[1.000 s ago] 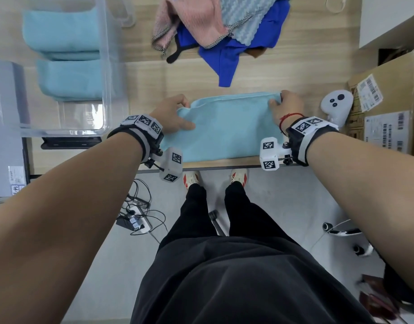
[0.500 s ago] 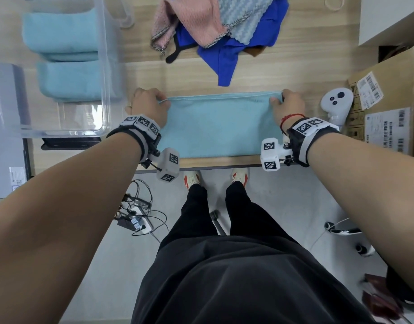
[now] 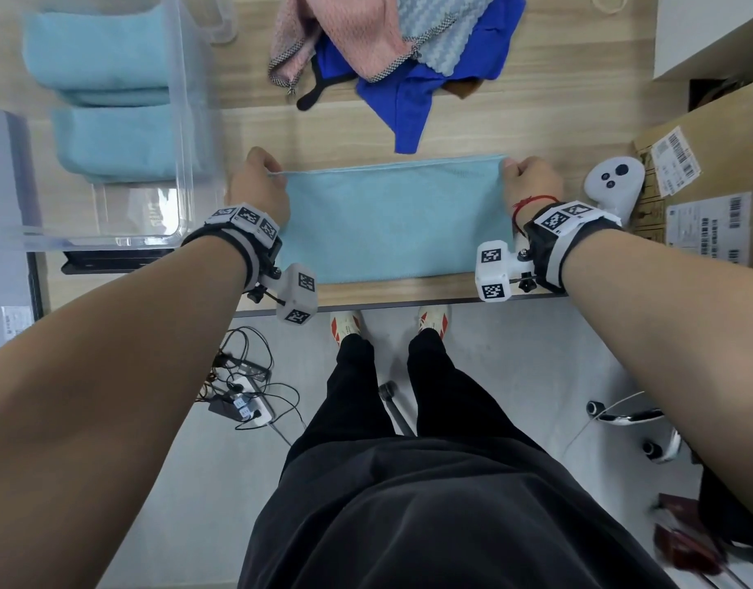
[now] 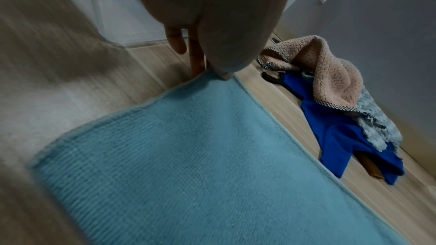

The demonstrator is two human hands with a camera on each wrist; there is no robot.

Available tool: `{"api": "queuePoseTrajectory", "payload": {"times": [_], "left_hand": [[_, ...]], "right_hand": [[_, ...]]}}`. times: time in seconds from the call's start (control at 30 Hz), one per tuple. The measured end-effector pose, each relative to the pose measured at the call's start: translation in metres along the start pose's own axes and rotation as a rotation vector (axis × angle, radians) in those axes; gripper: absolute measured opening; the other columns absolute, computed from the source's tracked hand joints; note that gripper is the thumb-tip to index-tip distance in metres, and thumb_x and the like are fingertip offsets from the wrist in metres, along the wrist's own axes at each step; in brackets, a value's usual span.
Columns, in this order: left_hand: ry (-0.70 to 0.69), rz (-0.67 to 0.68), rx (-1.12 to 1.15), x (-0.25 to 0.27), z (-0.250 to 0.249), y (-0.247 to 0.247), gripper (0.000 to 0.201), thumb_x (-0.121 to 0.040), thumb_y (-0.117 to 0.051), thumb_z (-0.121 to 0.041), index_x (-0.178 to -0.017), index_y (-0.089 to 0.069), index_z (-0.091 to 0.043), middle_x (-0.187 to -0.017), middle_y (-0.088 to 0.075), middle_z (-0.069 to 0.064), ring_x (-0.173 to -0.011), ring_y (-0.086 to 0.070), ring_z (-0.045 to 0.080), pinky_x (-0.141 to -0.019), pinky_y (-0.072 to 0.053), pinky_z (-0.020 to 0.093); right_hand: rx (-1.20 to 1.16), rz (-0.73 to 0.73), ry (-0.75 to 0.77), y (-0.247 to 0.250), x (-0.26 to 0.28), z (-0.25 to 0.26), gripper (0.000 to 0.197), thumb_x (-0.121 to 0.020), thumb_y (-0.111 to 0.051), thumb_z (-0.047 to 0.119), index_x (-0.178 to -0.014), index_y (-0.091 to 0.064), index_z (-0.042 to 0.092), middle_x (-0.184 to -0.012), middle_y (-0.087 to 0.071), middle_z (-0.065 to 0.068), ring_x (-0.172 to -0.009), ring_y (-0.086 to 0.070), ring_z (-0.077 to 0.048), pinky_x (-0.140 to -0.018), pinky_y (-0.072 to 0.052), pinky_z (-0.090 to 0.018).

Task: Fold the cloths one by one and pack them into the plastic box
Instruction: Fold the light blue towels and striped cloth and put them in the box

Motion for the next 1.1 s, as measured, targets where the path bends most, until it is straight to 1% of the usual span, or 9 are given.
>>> {"api": "queuePoseTrajectory", "payload": {"times": [0.1,0.23,0.33,0.4,0.5,0.63,0.77,0.93,1.1], "left_hand": [[-0.029,-0.053,-0.024,0.004,-0.008,0.004,0.025,-0.092,-0.052,-0.015,-0.114,-0.045,-0.021,-0.118,-0.051,0.005,-0.094,-0.049,0.021,-0.083,-0.038,0.033],[-0.181,-0.176,-0.122,0.016,-0.038,0.012,0.028,-0.082,-0.061,-0.01,-0.106,-0.048,-0.015,-0.115,-0.05,0.008,-0.105,-0.048,0.026,-0.084,-0.038,0.033],[-0.335,-0.047,-0.061,0.025,-0.065,-0.008,0.015,-0.082,-0.061,-0.012,-0.091,-0.051,-0.019,-0.105,-0.052,0.006,-0.093,-0.051,0.024,-0.076,-0.039,0.03],[-0.473,0.112,-0.071,0.037,-0.081,-0.032,0.019,-0.08,-0.067,-0.02,-0.095,-0.056,-0.018,-0.107,-0.051,0.007,-0.096,-0.051,0.024,-0.083,-0.044,0.036],[-0.548,0.275,-0.219,0.054,-0.081,-0.063,0.065,-0.069,-0.08,-0.035,-0.126,-0.052,-0.024,-0.129,-0.04,0.007,-0.12,-0.039,0.026,-0.094,-0.043,0.04],[-0.562,0.26,-0.447,0.064,-0.073,-0.08,0.103,-0.059,-0.086,-0.046,-0.145,-0.031,-0.034,-0.148,-0.023,0.007,-0.134,-0.025,0.03,-0.096,-0.043,0.046],[-0.565,0.278,-0.548,0.07,-0.074,-0.09,0.127,-0.049,-0.085,-0.06,-0.15,-0.016,-0.029,-0.153,-0.012,0.013,-0.141,-0.014,0.035,-0.112,-0.029,0.05],[-0.532,0.254,-0.655,0.081,-0.081,-0.102,0.141,-0.042,-0.082,-0.071,-0.152,-0.006,-0.025,-0.156,-0.006,0.017,-0.143,-0.009,0.039,-0.116,-0.016,0.052],[-0.511,0.283,-0.677,0.093,-0.089,-0.113,0.146,-0.041,-0.081,-0.073,-0.152,0.001,-0.024,-0.157,0.001,0.017,-0.145,-0.001,0.04,-0.116,-0.012,0.053]], "right_hand": [[-0.038,-0.142,0.079,0.014,0.008,0.01,0.039,-0.096,-0.048,0.038,-0.114,-0.051,0.003,-0.118,-0.052,-0.013,-0.099,-0.054,-0.029,-0.076,-0.035,-0.029],[0.067,-0.178,0.531,0.01,0.035,0.053,0.027,-0.091,-0.054,0.032,-0.11,-0.054,0.012,-0.116,-0.05,-0.014,-0.103,-0.05,-0.032,-0.087,-0.043,-0.039],[0.149,0.016,0.767,-0.022,0.062,0.077,0.025,-0.088,-0.059,0.027,-0.111,-0.058,0.017,-0.116,-0.051,-0.01,-0.105,-0.049,-0.031,-0.088,-0.045,-0.045],[0.239,0.106,0.804,-0.04,0.072,0.078,0.034,-0.086,-0.064,0.029,-0.118,-0.058,0.021,-0.123,-0.049,-0.006,-0.111,-0.047,-0.029,-0.09,-0.044,-0.044],[0.303,0.09,0.713,-0.041,0.066,0.061,0.049,-0.081,-0.07,0.032,-0.127,-0.052,0.029,-0.133,-0.043,-0.003,-0.119,-0.042,-0.028,-0.093,-0.04,-0.043],[0.352,0.039,0.554,-0.026,0.05,0.03,0.076,-0.072,-0.077,0.046,-0.137,-0.04,0.034,-0.141,-0.035,-0.003,-0.125,-0.036,-0.03,-0.097,-0.039,-0.045],[0.278,-0.023,0.287,-0.007,0.038,-0.01,0.096,-0.059,-0.082,0.055,-0.134,-0.036,0.015,-0.134,-0.038,-0.015,-0.118,-0.039,-0.032,-0.099,-0.034,-0.04],[0.09,0.074,0.056,-0.004,0.037,-0.038,0.081,-0.066,-0.086,0.041,-0.122,-0.042,0.003,-0.12,-0.056,-0.016,-0.107,-0.058,-0.032,-0.087,-0.05,-0.038],[0.062,0.171,0.03,-0.005,0.041,-0.041,0.04,-0.074,-0.077,0.034,-0.097,-0.064,0.004,-0.093,-0.065,-0.009,-0.093,-0.064,-0.028,-0.067,-0.046,-0.029]]}}
Point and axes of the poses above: each hand's wrist, its own x-axis away from the middle knuckle, its own y-axis out of the back of the hand, z = x × y, the point moved 8 cm from there along -x, towards the middle knuckle
